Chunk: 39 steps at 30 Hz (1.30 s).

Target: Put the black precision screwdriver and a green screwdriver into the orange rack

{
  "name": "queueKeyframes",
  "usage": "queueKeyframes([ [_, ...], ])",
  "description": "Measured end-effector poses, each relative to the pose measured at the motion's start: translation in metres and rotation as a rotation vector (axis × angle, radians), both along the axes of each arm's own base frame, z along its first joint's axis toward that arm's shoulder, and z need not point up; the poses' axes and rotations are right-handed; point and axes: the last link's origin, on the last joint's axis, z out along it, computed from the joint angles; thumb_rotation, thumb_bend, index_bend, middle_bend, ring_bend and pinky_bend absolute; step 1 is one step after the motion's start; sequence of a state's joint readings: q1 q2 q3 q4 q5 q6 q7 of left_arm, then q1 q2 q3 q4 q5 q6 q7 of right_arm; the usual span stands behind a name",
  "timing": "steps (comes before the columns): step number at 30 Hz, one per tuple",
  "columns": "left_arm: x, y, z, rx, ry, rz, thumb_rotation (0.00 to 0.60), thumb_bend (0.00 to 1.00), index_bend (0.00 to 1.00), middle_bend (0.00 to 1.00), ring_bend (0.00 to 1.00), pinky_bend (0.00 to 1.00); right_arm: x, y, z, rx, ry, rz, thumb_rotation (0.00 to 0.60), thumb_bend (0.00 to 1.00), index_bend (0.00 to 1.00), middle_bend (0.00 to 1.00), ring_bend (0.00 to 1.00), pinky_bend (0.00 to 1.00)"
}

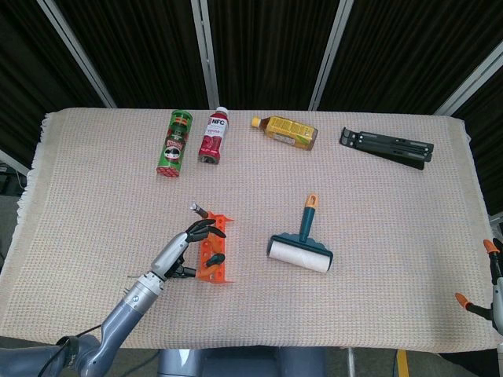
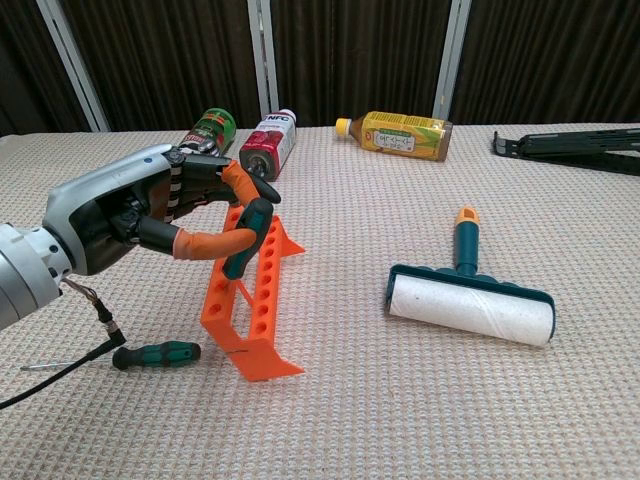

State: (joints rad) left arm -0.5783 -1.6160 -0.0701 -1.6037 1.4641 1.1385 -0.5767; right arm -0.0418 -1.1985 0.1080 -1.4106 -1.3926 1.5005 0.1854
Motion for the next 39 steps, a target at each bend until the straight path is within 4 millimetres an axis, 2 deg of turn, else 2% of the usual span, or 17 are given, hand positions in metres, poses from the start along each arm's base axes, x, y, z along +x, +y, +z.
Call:
queueKeyframes([
  [15,0.005,0.010,-0.011,-0.015,0.036,0.009,0.600,0.50,0.58,0.25,0.06,0.06,-0.002,0.000,0.001,-0.001,-0.002,-0.004,0.600,0.00,0.00,0.00,0.00,0.00],
  [29,0.025,0.022,-0.018,-0.003,0.092,-0.040,0.600,0.50,0.57,0.24,0.05,0.06,-0.002,-0.001,0.000,0.000,-0.004,-0.006,0.600,0.00,0.00,0.00,0.00,0.00],
  [39,0.036,0.017,-0.023,-0.016,0.123,-0.087,0.600,0.50,0.55,0.24,0.05,0.06,-0.004,0.001,0.001,-0.002,-0.009,-0.010,0.600,0.00,0.00,0.00,0.00,0.00],
])
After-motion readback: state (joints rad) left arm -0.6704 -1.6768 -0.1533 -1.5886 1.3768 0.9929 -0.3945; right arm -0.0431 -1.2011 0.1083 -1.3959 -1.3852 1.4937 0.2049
